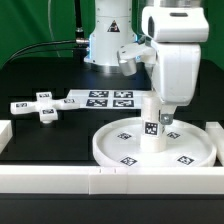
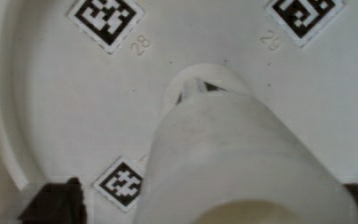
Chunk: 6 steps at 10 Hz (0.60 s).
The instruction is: Assemble round table
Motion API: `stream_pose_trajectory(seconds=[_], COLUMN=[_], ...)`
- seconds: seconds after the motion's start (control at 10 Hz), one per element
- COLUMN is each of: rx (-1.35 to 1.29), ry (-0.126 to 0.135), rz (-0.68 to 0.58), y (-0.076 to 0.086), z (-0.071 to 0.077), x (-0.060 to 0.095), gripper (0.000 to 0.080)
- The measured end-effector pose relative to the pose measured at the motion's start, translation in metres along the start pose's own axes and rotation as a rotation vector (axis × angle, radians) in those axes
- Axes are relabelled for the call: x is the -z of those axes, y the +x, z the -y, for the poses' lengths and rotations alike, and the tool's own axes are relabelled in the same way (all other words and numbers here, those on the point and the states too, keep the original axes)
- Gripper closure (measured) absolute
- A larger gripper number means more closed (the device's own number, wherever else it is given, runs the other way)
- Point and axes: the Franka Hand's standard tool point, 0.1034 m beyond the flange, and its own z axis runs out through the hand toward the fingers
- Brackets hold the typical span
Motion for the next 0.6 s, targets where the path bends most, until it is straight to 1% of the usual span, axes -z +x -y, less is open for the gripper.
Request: stream_pose_trajectory(seconds=[0.4,0.6], rx=[0.259,0.267], ry=[0.002,0.003], rz=[0.039,0.041], y=[0.0010,-0.0011], z=[0.0014,0.0017], x=[-0.0024,-0.0027], gripper=[0.0150,0.0153])
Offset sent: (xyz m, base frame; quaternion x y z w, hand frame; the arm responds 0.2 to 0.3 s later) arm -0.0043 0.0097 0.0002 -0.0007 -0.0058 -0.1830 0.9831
